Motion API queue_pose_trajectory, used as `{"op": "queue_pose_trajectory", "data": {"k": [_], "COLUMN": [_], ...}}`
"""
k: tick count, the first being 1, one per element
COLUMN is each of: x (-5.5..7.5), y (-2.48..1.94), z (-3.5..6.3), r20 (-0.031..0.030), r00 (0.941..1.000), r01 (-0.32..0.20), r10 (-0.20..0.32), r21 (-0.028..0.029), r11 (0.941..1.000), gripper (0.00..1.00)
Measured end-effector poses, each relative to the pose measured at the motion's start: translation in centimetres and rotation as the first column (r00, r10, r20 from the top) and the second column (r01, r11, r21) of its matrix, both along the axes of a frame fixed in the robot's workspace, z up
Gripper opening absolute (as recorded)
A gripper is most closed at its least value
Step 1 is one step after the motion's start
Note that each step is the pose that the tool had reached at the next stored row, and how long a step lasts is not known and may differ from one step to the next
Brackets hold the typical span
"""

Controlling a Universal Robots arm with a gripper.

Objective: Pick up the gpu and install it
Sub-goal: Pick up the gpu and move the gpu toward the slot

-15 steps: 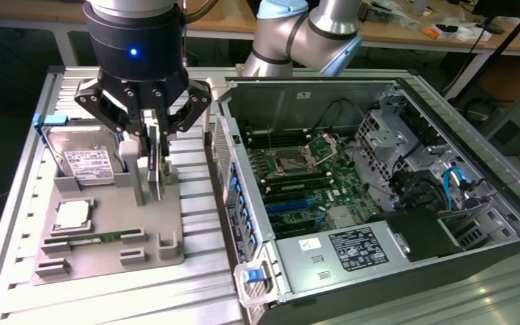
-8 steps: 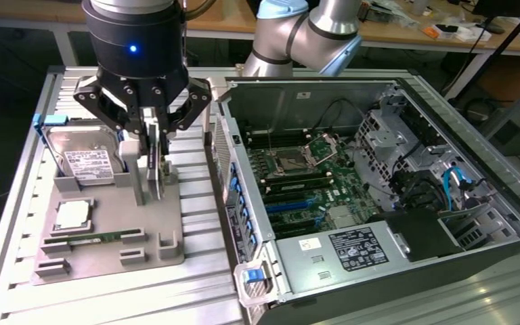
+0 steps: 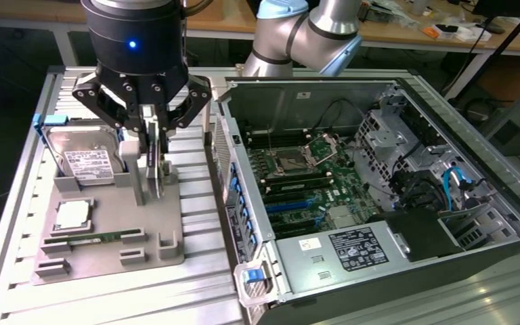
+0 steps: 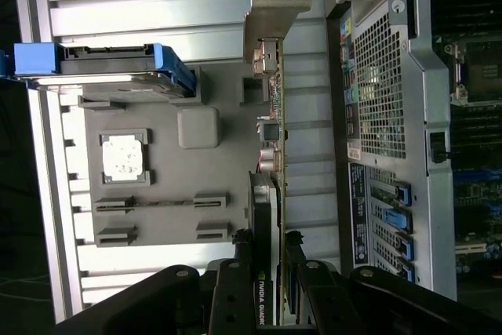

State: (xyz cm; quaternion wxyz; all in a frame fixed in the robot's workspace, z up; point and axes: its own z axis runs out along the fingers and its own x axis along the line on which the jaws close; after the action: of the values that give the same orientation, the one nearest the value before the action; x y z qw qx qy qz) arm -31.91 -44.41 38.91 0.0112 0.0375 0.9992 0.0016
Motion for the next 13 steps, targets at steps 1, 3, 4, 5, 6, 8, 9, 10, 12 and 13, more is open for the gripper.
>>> {"op": "queue_pose_trajectory", "data": {"k": [1, 3, 4, 5, 6, 8, 9, 10, 12, 13], "x": [0.0, 0.0, 0.0, 0.0, 0.0, 0.0, 0.0, 0.0, 0.0, 0.0], "y": [0.0, 0.0, 0.0, 0.0, 0.0, -0.01, -0.01, -0.01, -0.01, -0.01], "z": [0.05, 0.11, 0.15, 0.18, 0.21, 0.26, 0.3, 0.32, 0.37, 0.4], "r20": [-0.0004, -0.0008, -0.001, -0.0012, -0.0015, -0.0019, -0.0022, -0.0024, -0.0029, -0.0032], "r00": [1.0, 1.0, 1.0, 1.0, 1.0, 1.0, 1.0, 1.0, 1.0, 1.0], "r01": [0.0, 0.0, 0.0, 0.0, 0.0, 0.0, 0.0, 0.0, 0.0, 0.0], "r10": [0.0, 0.0, 0.0, 0.0, 0.0, 0.0, 0.0, 0.0, 0.0, 0.0], "r21": [0.0, 0.0, 0.0, 0.0, 0.0, 0.0, 0.0, 0.0, 0.0001, 0.0], "r11": [1.0, 1.0, 1.0, 1.0, 1.0, 1.0, 1.0, 1.0, 1.0, 1.0], "gripper": [0.27, 0.27, 0.27, 0.27, 0.27, 0.27, 0.27, 0.27, 0.27, 0.27]}}
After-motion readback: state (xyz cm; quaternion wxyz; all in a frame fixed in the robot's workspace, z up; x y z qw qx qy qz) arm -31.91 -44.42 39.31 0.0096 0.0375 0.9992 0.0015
